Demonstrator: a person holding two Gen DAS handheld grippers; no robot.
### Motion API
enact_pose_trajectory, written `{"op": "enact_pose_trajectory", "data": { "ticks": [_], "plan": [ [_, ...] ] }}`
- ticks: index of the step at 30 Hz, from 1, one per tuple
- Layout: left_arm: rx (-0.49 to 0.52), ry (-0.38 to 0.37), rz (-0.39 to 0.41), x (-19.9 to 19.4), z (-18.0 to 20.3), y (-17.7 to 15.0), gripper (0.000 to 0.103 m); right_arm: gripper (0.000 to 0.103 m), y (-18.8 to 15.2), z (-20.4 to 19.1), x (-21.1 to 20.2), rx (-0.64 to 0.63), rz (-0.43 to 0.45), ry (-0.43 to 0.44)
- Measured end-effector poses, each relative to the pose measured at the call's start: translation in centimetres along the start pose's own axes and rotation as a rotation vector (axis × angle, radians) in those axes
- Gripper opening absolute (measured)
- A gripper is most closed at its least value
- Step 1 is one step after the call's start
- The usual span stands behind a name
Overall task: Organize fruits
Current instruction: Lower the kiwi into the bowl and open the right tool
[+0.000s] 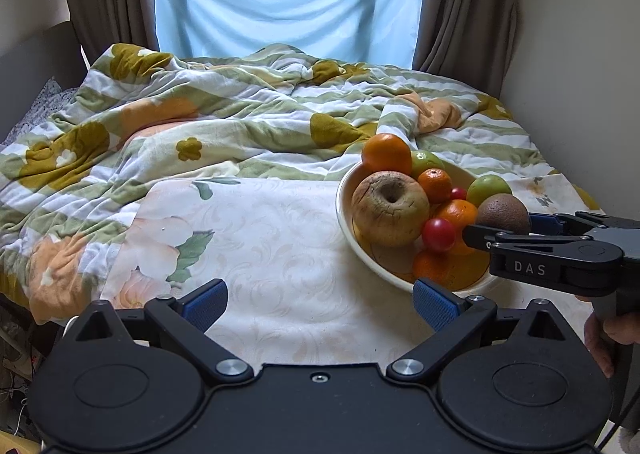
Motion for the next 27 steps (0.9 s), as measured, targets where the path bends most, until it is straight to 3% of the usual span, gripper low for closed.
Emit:
{"op": "enact_pose_trajectory", "data": {
  "ticks": [7, 13, 20, 27],
  "plan": [
    [0.004, -0.020, -0.008, -0.2, -0.9, -0.3, 0.101, 0.081, -0.7, -0.7, 0.5, 0.005, 0.033, -0.019],
    [0.011, -0.045, -0.010, -0.6, -1.6, -0.5, 0.101, 0.100, -0.9, -1.6, -0.2, -0.038, 0.074, -0.065],
    [0.042, -0.056, 0.005, -2.2, -2.2, 0.0, 0.101, 0.100, -1.0, -1.6, -1.8, -0.026, 0.069, -0.125],
    [0.090, -0.097, 0.050, -5.9, -2.5, 1.0, 0.101, 0.100, 0.1, -1.6, -7.3, 0.028, 0.056, -0.201]
  ]
}}
Point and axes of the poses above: each gripper's, at about its wrist camera, not at the fingertips, and x roughly the way its jaws point, z to its right, y to its top, the point moved 3 cm from there along x, roughly the way its jaws point, and after that the axes turned 11 degrees about -y, right-handed, at the moved point
